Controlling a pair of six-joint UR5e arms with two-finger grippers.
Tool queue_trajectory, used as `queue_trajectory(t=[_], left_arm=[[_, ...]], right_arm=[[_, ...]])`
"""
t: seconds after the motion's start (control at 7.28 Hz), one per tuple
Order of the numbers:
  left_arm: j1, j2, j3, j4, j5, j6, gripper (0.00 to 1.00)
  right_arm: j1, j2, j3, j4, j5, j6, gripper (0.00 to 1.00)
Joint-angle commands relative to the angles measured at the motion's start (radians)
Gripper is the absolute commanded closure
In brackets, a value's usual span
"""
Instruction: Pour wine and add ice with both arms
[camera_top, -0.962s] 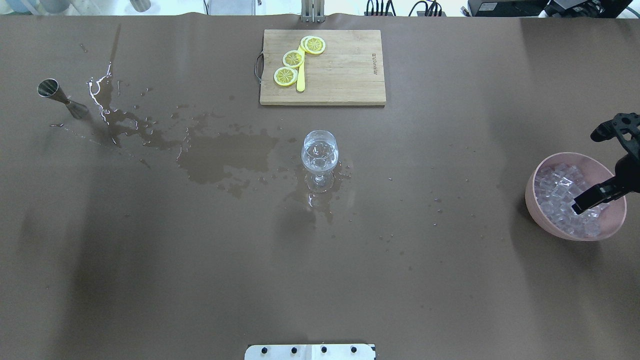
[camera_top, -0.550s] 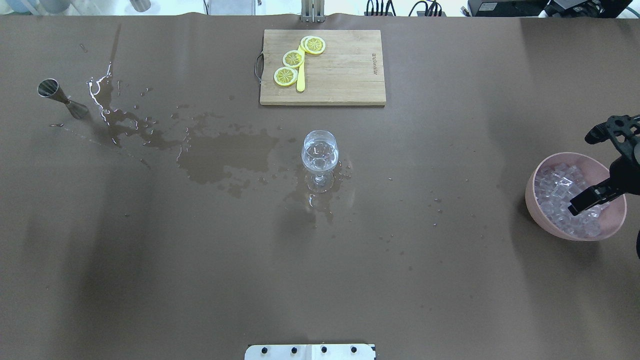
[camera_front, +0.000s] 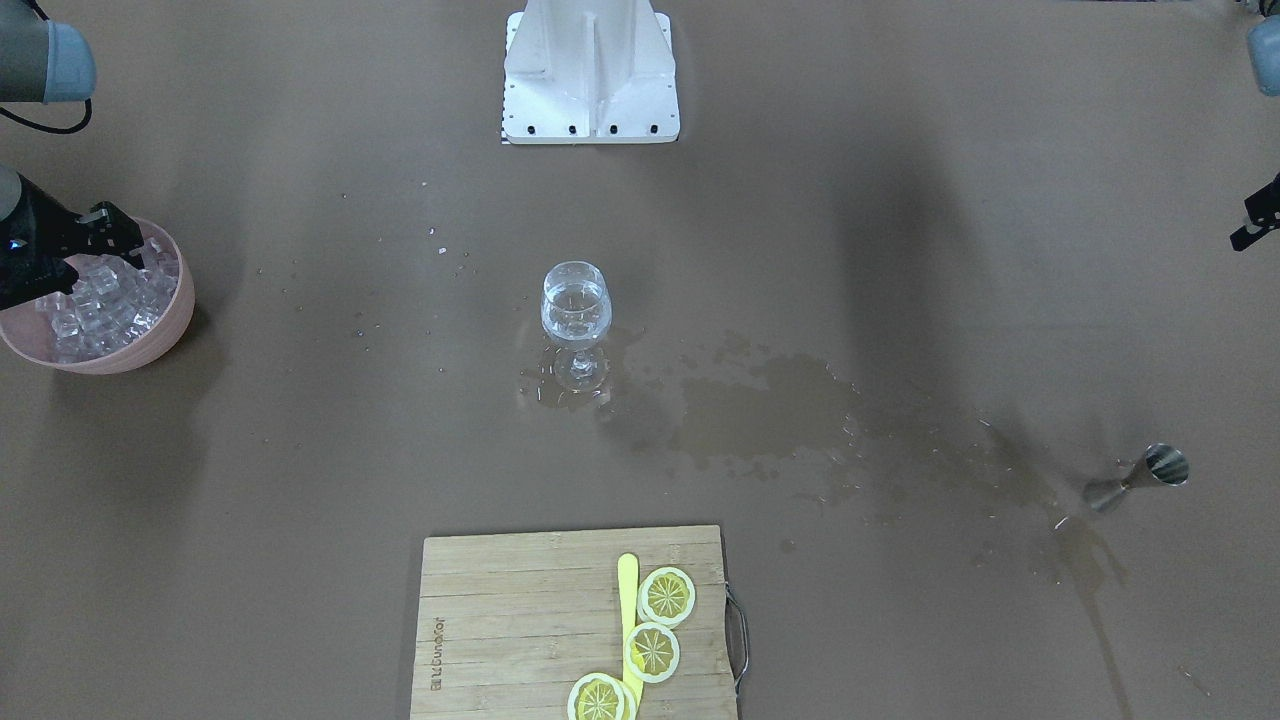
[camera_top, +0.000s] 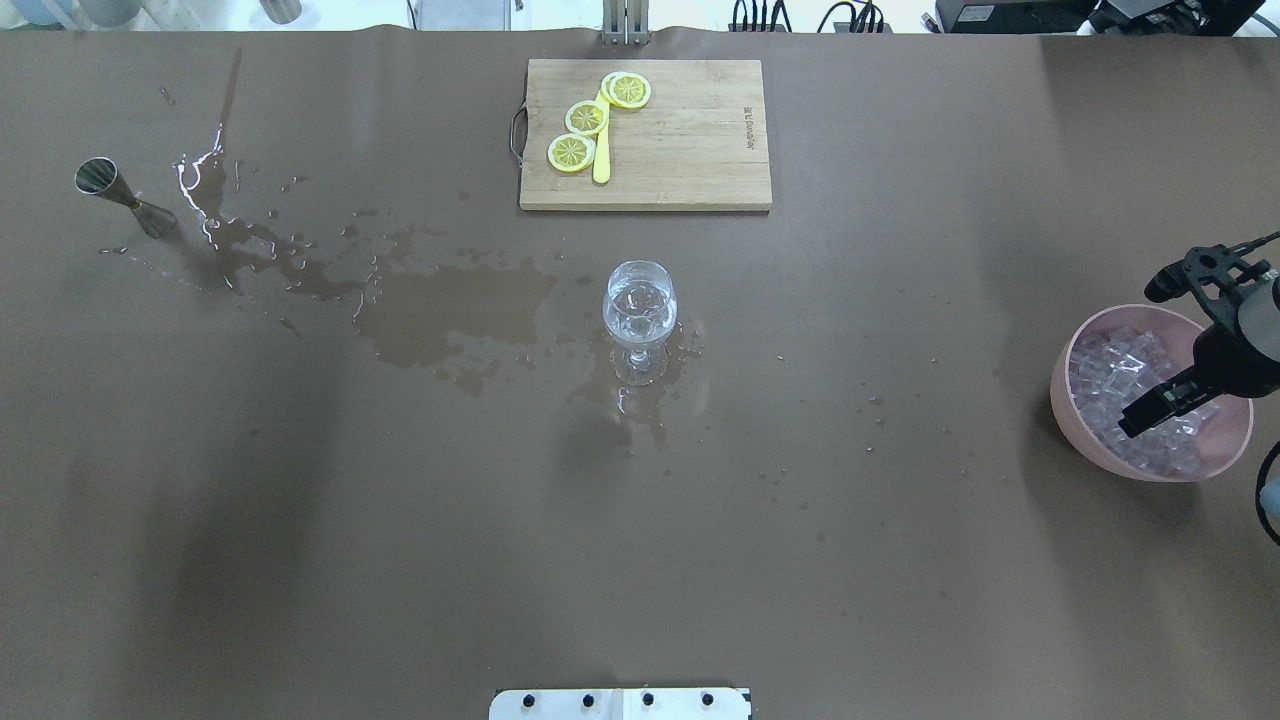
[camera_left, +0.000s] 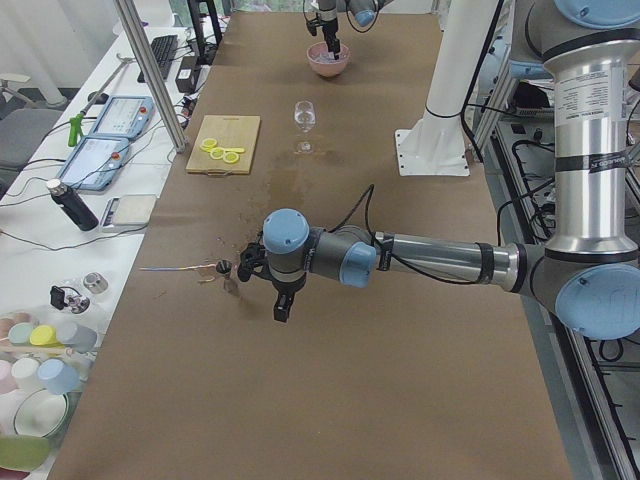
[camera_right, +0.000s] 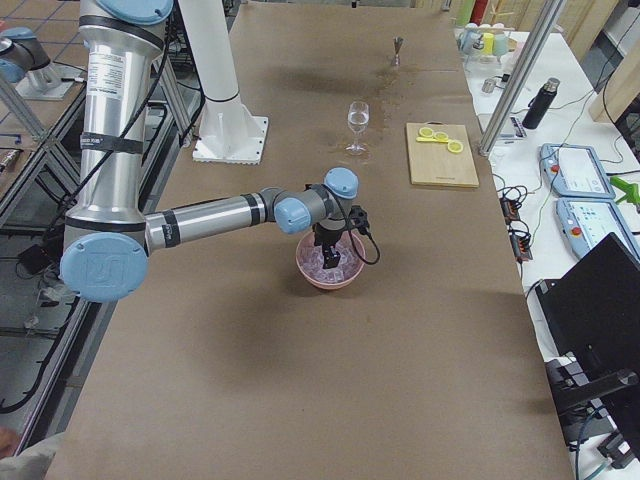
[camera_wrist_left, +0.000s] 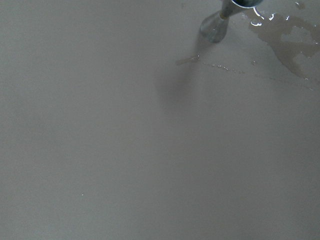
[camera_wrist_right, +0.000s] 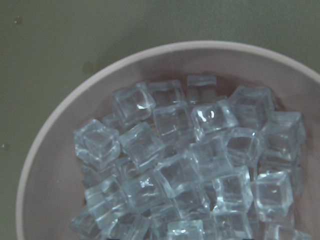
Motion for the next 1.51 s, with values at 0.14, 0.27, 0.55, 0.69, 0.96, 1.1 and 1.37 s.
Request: queue_trajectory(t=[0.14, 0.27, 0.55, 0.69, 0.96, 1.1, 1.37], left_arm=[[-0.008, 0.000, -0.004, -0.001, 0.000, 0.000, 0.02], [-0.008, 0.000, -0.005, -0.001, 0.000, 0.000, 0.02], [-0.008, 0.001, -0.005, -0.004, 0.000, 0.002, 0.02], [-0.008, 0.001, -0.005, -0.004, 0.000, 0.000, 0.02], [-0.008, 0.001, -0.005, -0.006, 0.000, 0.000, 0.02], [-0.008, 0.001, -0.005, -0.006, 0.000, 0.002, 0.02], [-0.008, 0.005, -0.002, -0.006, 0.000, 0.002, 0.02]], right_arm=[[-0.004, 0.001, -0.002, 0.002, 0.002, -0.004, 1.00], [-0.003, 0.001, 0.000, 0.002, 0.002, -0.013, 1.00], [0.000, 0.001, 0.009, 0.003, 0.006, -0.013, 1.00], [0.002, -0.001, 0.018, 0.003, 0.006, -0.013, 1.00], [0.013, -0.004, 0.056, -0.007, 0.014, -0.013, 1.00], [0.023, -0.001, 0.065, -0.009, 0.014, -0.010, 1.00], [0.072, 0.058, 0.107, -0.049, 0.054, 0.006, 1.00]])
